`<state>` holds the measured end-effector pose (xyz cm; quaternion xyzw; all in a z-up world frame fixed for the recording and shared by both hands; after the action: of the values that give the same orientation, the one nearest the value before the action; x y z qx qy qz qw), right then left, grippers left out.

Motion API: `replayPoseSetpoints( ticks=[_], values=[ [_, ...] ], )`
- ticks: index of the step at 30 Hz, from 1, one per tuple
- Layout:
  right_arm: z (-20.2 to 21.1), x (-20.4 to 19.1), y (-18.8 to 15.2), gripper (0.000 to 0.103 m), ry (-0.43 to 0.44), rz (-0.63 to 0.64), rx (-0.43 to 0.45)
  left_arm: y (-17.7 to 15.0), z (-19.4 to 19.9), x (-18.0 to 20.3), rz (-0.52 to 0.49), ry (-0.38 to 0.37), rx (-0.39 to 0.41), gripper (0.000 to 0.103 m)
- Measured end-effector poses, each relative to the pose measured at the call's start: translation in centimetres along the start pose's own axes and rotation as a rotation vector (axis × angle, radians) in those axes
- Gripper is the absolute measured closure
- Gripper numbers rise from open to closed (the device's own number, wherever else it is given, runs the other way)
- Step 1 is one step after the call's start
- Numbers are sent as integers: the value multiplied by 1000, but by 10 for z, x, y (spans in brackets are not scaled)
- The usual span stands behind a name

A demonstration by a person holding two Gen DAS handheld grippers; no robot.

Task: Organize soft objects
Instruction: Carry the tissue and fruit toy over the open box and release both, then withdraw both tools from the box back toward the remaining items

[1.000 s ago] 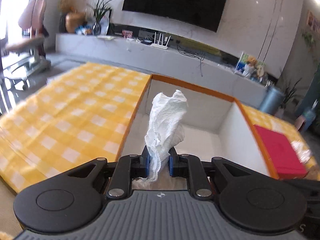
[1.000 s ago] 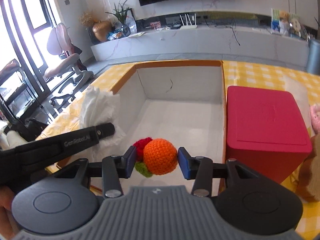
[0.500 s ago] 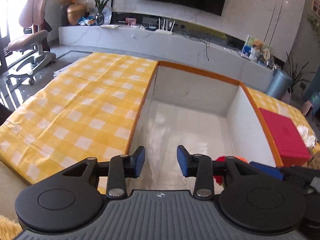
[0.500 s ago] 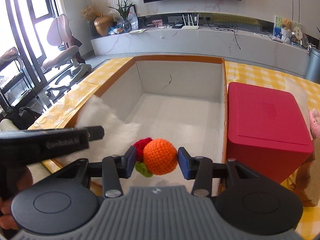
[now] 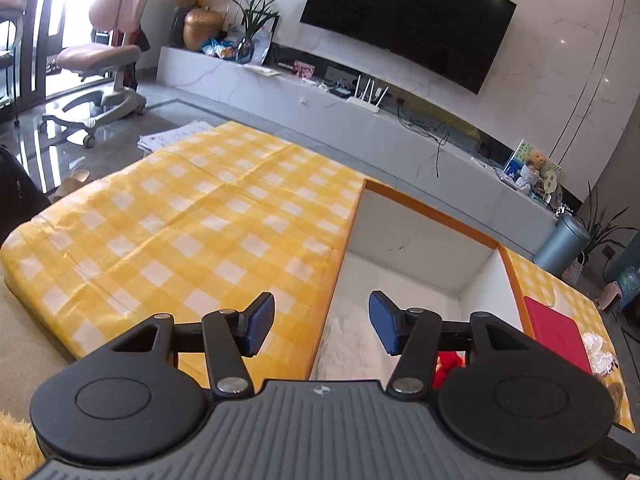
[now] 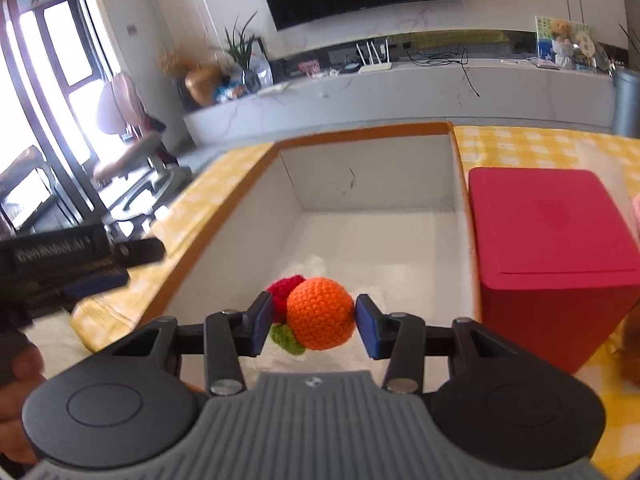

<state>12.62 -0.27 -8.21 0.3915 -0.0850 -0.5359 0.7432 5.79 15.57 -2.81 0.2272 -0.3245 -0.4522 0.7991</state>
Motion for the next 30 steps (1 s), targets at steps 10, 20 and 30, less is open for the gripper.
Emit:
replayPoseSetpoints(
  ticks=[10,20,30],
  values=[
    [-20,-38,-20,58,91,47,1,-5,-6,3,-27,14,-20,39],
    [-21,-50,-26,53,95,125,19,-4,-6,0,-53,50,-15,39],
    [-12,-52,-23,53,103,137,41,-1,1,0,-64,49,1,39]
  ],
)
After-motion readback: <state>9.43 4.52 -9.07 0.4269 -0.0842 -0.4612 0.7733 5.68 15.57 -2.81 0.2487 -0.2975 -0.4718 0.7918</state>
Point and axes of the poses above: each gripper's, at about its wrist camera, not at the fingertips, and z roughly against the way its jaws point, x to its right, y to its top, the point moved 8 cm from there along -z, roughly the way its jaws point, and after that the axes turned 6 degrees about -x, right-handed, at the moved point
